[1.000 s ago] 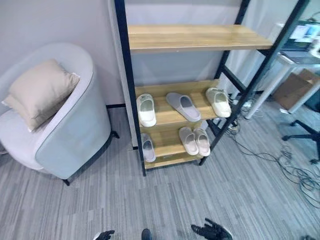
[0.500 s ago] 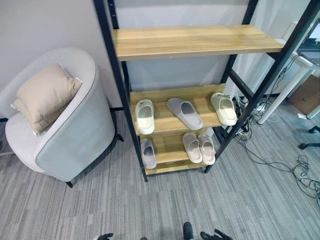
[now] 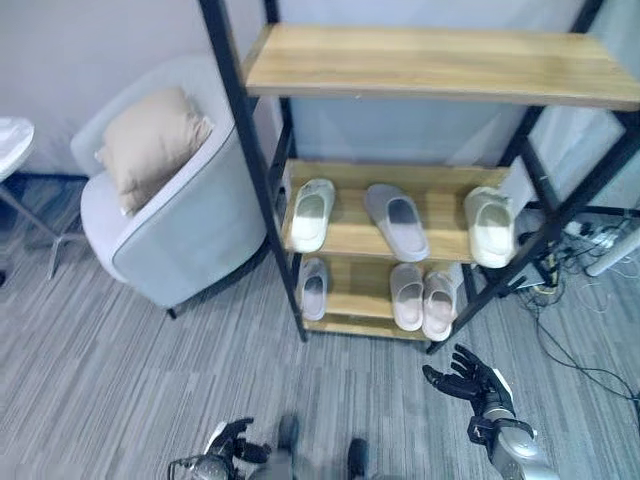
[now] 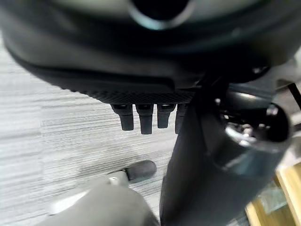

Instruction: Arrange the slippers neatly on the shoe rack.

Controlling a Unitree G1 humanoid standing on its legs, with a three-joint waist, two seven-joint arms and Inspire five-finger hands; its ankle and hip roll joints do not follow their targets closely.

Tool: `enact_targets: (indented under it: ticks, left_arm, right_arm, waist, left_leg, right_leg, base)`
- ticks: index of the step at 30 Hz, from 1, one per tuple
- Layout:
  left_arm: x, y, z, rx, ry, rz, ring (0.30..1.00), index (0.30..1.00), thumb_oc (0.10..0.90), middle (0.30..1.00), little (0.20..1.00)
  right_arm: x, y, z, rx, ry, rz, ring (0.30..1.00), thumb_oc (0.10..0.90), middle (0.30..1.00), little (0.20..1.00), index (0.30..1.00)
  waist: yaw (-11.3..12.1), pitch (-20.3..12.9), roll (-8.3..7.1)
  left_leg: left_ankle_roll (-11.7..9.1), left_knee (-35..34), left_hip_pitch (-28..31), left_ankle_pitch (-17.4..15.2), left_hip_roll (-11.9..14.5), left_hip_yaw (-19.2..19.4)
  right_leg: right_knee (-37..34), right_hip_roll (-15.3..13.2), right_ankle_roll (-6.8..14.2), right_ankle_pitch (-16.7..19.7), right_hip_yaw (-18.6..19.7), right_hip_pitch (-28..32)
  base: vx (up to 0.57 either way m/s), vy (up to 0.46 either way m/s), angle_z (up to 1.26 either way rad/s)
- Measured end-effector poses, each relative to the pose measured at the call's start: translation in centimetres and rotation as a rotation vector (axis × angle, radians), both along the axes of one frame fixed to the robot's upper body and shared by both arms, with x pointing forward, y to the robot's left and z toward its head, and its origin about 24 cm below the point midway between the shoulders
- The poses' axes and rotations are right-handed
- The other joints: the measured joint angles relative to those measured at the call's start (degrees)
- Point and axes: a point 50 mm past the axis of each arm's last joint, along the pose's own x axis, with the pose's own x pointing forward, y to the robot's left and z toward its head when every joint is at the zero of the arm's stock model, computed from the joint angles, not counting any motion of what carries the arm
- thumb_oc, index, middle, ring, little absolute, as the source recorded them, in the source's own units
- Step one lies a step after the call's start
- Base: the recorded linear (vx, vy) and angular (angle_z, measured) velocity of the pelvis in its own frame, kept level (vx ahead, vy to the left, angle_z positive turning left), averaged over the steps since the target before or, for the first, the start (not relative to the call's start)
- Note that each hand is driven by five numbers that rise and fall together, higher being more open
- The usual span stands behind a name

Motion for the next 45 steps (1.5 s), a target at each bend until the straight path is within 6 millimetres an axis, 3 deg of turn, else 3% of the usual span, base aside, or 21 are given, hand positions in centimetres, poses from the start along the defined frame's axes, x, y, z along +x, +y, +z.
enact_targets:
  ticks: [3,5,7,12,19,25,31,34,39,42,45]
  left_arm:
    - [-1.0,0.1,-0.3,0.016,0.032,-0.024,0.9,0.9,0.8,0.9,0.9]
    - [-1.6,0.5,-0.5,0.021,0.05,-0.001,0.9,0.9,0.8,0.9,0.9]
    - [-2.0,0.9,-0.5,0.031,0.066,0.005,0.9,0.9,0.8,0.9,0.9]
    - [-3.2,1.7,-0.6,0.053,0.095,0.008,0.9,0.9,0.8,0.9,0.9]
    - [-3.1,1.8,-0.4,0.057,0.072,-0.026,0.9,0.9,0.8,0.9,0.9]
    - [-3.7,2.3,-0.5,0.076,0.093,-0.04,0.9,0.9,0.8,0.9,0.9]
    - [-5.3,3.1,-0.6,0.102,0.135,-0.052,0.9,0.9,0.8,0.9,0.9]
    - [-5.4,3.0,-0.7,0.099,0.139,-0.049,0.9,0.9,0.8,0.9,0.9]
    - [-5.7,2.9,-0.8,0.096,0.146,-0.051,0.9,0.9,0.8,0.9,0.9]
    - [-5.6,2.8,-0.8,0.095,0.143,-0.056,0.9,0.9,0.8,0.9,0.9]
    - [-5.5,2.7,-0.8,0.098,0.144,-0.063,0.9,0.9,0.8,0.9,0.9]
  right_arm:
    - [-0.5,0.1,-0.1,-0.004,0.005,-0.004,0.9,0.8,0.9,0.9,0.9]
    - [-1.0,0.5,-0.1,0.006,0.0,0.005,0.9,0.8,0.9,0.9,0.9]
    - [-1.7,1.0,-0.3,0.026,0.001,0.015,0.9,0.8,0.9,0.9,0.9]
    - [-0.8,3.0,0.4,0.081,-0.056,0.085,0.9,0.8,0.9,0.9,0.9]
    - [1.6,6.1,2.6,0.116,-0.165,0.298,0.9,0.8,0.9,0.9,0.9]
    - [1.9,7.4,5.1,0.108,-0.24,0.504,0.9,0.8,0.9,0.9,0.9]
    - [3.3,8.7,10.9,0.093,-0.488,0.62,0.9,0.8,0.9,0.9,0.9]
    - [4.3,7.3,13.1,0.011,-0.602,0.551,0.9,0.8,0.9,0.9,0.9]
    - [6.9,2.3,15.8,-0.231,-0.705,0.254,0.9,0.8,0.9,0.9,0.9]
    - [7.3,-0.3,16.1,-0.335,-0.701,0.089,0.9,0.8,0.9,0.9,0.9]
    - [8.2,-2.7,14.7,-0.387,-0.613,-0.032,0.9,0.8,0.9,0.9,0.9]
  waist:
    - [-1.78,-0.4,0.79]
    - [-1.96,-0.65,0.67]
    - [-2.08,-1.78,-0.55]
    - [-1.85,-2.93,-1.22]
    - [-0.97,-4.29,-2.33]
    - [-0.26,-6.43,-3.66]
    - [0.04,-7.98,-5.44]
    - [1.22,-8.06,-5.43]
    - [2.5,-8.15,-5.3]
    - [3.01,-8.15,-5.3]
    - [3.23,-8.07,-5.4]
  left_leg:
    - [1.6,-0.08,2.71,2.0,-0.6,0.98]
    - [5.6,-0.12,4.0,5.75,-1.48,1.57]
    - [6.52,0.02,4.22,5.1,-3.25,1.77]
    - [8.61,0.07,5.36,4.33,-5.05,1.96]
    - [8.23,-0.23,5.4,3.75,-5.27,1.79]
    - [7.87,-0.24,4.46,3.91,-5.11,1.36]
    - [7.88,-0.23,4.05,3.93,-5.16,1.4]
    - [8.0,-0.23,4.05,3.85,-5.27,1.4]
    - [7.72,-0.21,3.72,4.05,-5.28,1.11]
    - [7.68,-0.01,3.05,4.38,-5.31,0.03]
    - [7.55,0.03,2.6,4.58,-5.23,-0.63]
  right_leg:
    - [0.02,-1.04,2.15,-0.75,1.55,1.34]
    - [0.01,-1.62,3.94,-1.05,2.89,2.46]
    - [0.02,-3.32,5.15,-1.71,3.15,2.68]
    - [0.44,-5.18,6.4,-1.73,3.19,3.78]
    - [0.42,-5.47,7.23,-2.31,3.26,4.03]
    - [0.03,-5.27,7.04,-2.67,3.1,3.32]
    - [0.03,-5.36,6.87,-2.72,3.2,2.84]
    - [0.03,-5.45,7.1,-2.59,3.19,2.82]
    - [0.03,-5.37,7.13,-2.6,2.92,2.65]
    - [0.03,-5.2,7.24,-2.69,1.85,2.43]
    - [0.03,-4.98,7.28,-2.74,1.3,2.23]
  base:
    - [0.14,0.151,-0.36]
    - [0.08,0.1,-0.34]
    - [0.09,0.116,-0.03]
    - [0.06,0.092,0.04]
    - [0.05,0.074,0.01]
    - [0.05,0.029,0.04]
    - [0.05,0.025,-0.01]
    - [0.03,0.01,-0.01]
    - [0.0,-0.002,0.02]
    - [0.01,-0.003,0.17]
    - [0.01,0.006,0.12]
